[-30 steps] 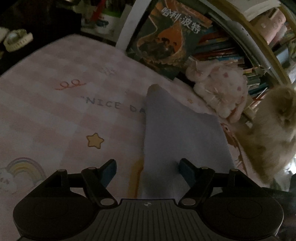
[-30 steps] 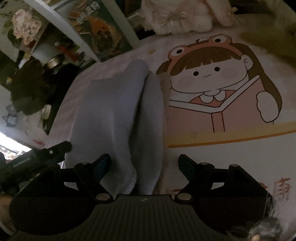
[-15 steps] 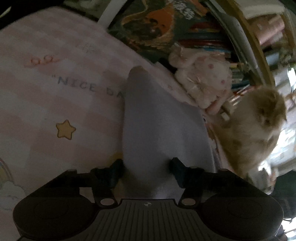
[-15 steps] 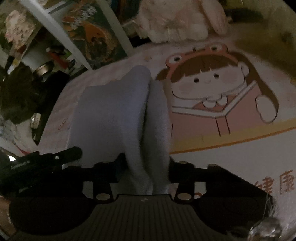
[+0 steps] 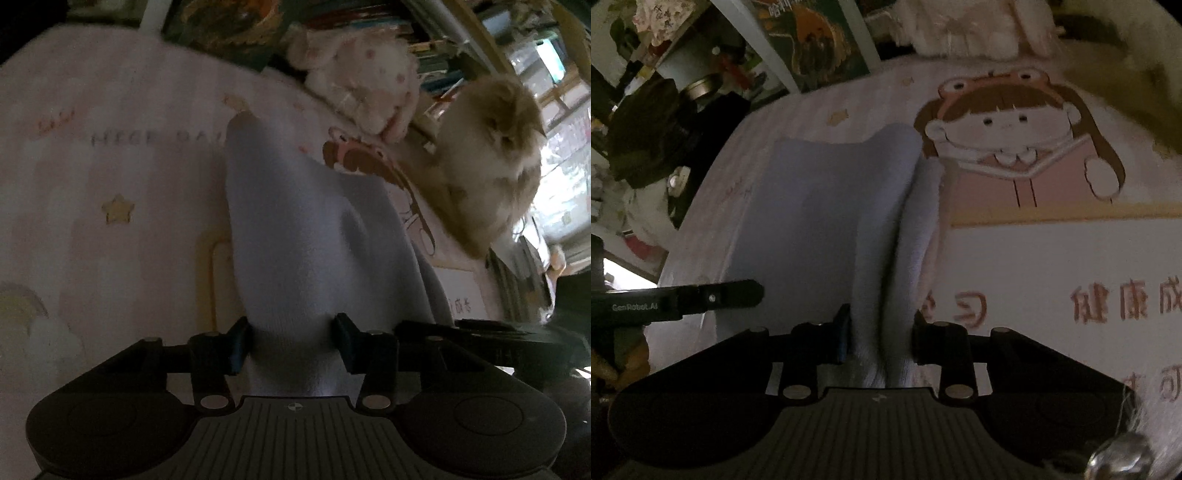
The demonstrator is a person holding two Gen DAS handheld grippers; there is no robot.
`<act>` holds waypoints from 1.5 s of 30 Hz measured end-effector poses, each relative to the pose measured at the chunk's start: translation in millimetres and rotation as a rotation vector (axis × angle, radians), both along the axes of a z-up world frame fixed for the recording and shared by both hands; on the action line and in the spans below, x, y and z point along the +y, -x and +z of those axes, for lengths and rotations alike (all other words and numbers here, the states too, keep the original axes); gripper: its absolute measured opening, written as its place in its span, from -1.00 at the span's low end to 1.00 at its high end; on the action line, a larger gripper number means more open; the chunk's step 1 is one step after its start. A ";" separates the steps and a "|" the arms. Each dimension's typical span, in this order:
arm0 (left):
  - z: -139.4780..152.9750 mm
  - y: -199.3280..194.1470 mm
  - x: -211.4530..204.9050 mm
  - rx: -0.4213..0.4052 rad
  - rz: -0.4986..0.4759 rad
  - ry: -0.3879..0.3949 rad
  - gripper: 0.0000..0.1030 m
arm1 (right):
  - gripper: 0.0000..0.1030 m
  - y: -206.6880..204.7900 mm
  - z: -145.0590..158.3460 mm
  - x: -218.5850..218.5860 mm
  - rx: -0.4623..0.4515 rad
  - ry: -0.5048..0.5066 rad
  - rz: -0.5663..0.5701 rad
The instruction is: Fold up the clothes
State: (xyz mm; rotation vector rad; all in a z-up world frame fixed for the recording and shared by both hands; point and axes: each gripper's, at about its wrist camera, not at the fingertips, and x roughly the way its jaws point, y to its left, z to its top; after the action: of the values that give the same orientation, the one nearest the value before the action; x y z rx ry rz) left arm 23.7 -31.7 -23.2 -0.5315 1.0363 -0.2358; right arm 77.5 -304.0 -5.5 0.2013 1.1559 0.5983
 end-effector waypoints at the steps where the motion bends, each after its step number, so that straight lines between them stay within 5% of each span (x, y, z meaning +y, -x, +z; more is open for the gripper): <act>1: -3.0 0.3 2.2 0.005 0.014 0.019 0.03 | -0.29 -1.0 -2.4 -2.4 0.017 -0.018 -0.010; 5: -15.6 -2.4 10.5 0.014 0.076 0.106 0.15 | 0.00 -8.6 -15.4 -12.5 0.095 -0.110 -0.068; 11: -29.3 -3.8 15.4 0.026 0.173 0.213 0.15 | 0.03 -17.0 -23.4 -17.3 0.122 -0.177 -0.100; 16: -18.3 -5.2 2.4 -0.009 0.144 0.113 -0.07 | -0.39 -8.5 -2.9 5.7 -0.055 -0.046 0.000; 20: -9.1 -5.2 -5.7 -0.043 0.112 0.039 -0.08 | -0.45 1.4 8.3 12.3 -0.182 -0.015 0.054; 24: -3.1 -5.0 -10.6 -0.063 0.092 -0.009 -0.02 | -0.32 -9.7 -6.0 -1.0 -0.089 -0.050 -0.002; 33: -25.0 -4.7 5.7 0.004 0.169 0.145 0.13 | 0.18 -14.0 -19.4 -8.1 0.031 -0.095 -0.003; 38: -20.3 -7.4 -5.7 -0.027 0.148 0.074 0.03 | -0.25 -12.0 -16.6 0.9 -0.009 -0.082 0.047; 45: 3.4 -2.4 -22.0 -0.133 0.099 -0.022 -0.11 | -0.40 2.4 5.2 7.1 -0.195 -0.003 0.101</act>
State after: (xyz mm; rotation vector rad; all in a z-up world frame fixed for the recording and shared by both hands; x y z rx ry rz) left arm 26.1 -53.7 -19.8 -0.5387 0.8800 -0.1694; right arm 75.1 -296.9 -0.3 0.0855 0.9808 0.6934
